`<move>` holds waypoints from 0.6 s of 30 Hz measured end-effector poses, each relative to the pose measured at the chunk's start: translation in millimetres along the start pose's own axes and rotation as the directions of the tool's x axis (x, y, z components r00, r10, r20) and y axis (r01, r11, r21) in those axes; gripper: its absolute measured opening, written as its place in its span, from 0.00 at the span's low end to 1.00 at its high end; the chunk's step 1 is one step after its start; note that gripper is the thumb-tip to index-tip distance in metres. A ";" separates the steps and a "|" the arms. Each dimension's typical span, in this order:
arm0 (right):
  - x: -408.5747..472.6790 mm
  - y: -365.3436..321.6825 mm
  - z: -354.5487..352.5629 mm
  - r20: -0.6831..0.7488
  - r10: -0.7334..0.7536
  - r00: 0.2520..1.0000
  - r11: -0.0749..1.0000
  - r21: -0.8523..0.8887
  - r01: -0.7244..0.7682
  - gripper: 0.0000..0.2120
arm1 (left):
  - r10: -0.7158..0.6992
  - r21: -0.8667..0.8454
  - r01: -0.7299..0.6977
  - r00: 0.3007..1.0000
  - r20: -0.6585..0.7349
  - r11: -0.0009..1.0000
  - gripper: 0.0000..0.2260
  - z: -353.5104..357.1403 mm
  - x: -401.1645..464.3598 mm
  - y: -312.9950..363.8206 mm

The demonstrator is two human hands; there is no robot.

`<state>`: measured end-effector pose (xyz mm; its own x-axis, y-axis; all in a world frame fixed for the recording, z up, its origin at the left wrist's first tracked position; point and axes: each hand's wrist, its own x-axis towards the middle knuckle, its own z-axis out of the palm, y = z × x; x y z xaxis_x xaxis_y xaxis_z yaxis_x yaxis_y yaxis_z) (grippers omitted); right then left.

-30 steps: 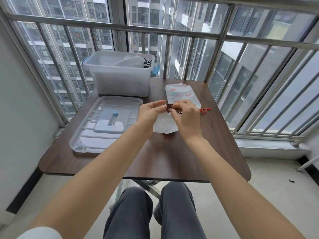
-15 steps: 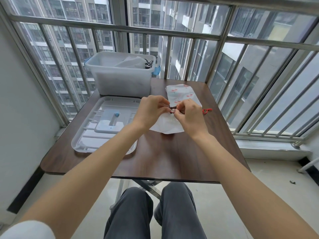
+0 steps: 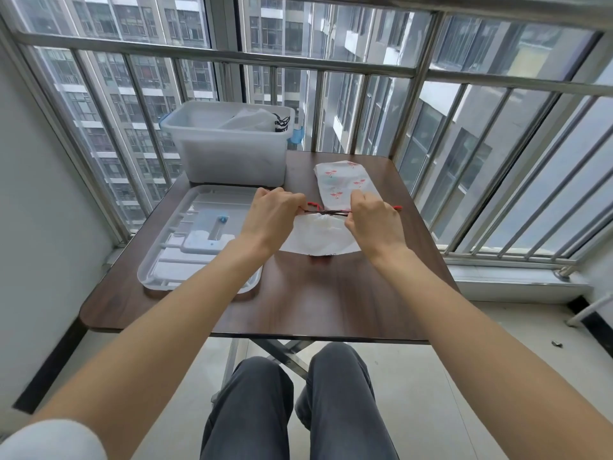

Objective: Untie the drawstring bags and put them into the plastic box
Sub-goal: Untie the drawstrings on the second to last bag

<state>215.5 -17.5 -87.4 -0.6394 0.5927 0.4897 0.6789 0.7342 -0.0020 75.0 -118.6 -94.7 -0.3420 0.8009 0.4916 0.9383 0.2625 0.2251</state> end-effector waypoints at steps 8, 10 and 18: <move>0.5 -2.6 -9.7 0.128 -0.060 0.990 0.996 -0.054 0.067 0.06 | 0.007 0.049 -0.006 1.000 -0.023 0.999 0.10 -6.5 2.3 -7.4; 2.0 0.2 -8.3 0.158 -0.032 0.987 0.986 0.164 0.005 0.01 | -0.094 -0.058 0.096 0.995 0.029 0.994 0.09 -9.2 2.1 -5.8; 12.9 -12.5 -21.3 0.449 -0.157 0.879 0.891 0.448 -0.070 0.23 | -0.171 -0.428 0.189 0.982 0.082 0.884 0.05 -22.8 9.2 5.2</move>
<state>206.5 -26.1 -62.5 -0.8311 0.5547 0.0392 0.4880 0.7613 -0.4269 75.5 -122.1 -69.8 -0.4917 0.7857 0.3754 0.7423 0.1529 0.6524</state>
